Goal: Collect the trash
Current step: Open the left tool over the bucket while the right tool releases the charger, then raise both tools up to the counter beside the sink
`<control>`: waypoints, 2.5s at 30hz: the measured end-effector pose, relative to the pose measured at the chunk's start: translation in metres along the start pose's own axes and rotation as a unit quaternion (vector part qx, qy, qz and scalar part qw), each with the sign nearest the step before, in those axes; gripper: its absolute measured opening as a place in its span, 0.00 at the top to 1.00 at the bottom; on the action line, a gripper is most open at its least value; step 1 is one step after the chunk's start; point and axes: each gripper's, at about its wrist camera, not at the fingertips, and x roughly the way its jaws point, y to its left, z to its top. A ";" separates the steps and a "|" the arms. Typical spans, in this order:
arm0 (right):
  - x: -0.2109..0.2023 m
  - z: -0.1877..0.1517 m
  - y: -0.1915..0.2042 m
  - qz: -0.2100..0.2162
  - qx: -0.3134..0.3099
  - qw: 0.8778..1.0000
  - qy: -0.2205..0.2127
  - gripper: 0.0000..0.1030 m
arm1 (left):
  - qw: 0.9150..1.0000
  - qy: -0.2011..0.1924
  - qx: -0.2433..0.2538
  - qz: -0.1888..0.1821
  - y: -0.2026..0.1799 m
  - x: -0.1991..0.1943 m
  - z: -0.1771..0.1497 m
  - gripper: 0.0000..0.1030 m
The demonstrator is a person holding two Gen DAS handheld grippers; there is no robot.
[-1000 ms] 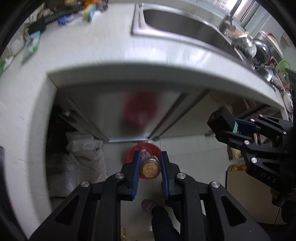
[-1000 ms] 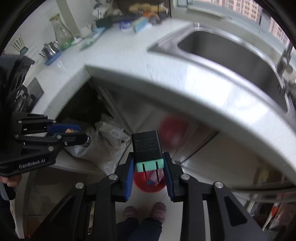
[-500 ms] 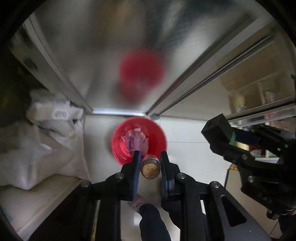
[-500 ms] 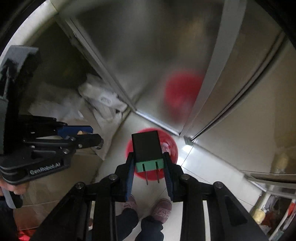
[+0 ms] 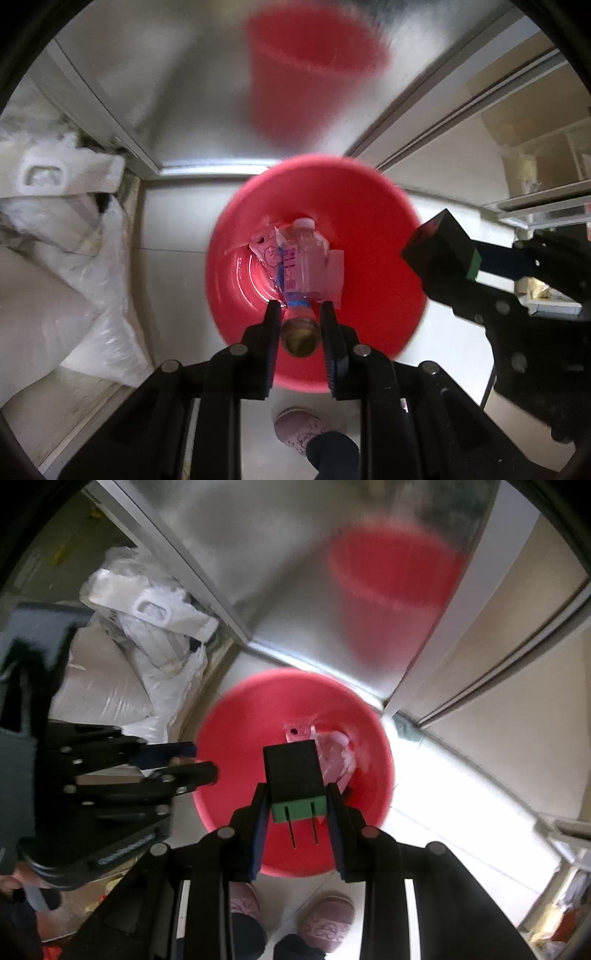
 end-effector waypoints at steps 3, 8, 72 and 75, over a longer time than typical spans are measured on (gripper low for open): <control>0.025 -0.001 -0.002 -0.005 0.002 1.000 0.004 0.73 | 1.000 0.005 0.011 0.000 0.002 0.024 0.000 0.82; 0.047 0.000 -0.007 -0.003 0.022 1.000 0.011 0.73 | 1.000 0.010 0.012 -0.002 0.002 0.045 -0.001 0.81; -0.598 0.053 0.095 -0.036 -0.070 0.924 -0.375 0.00 | 0.937 -0.325 -0.095 0.084 -0.108 -0.703 0.009 0.01; -0.603 0.079 0.095 -0.038 -0.056 0.924 -0.376 0.00 | 0.939 -0.317 -0.097 0.095 -0.085 -0.711 0.037 0.01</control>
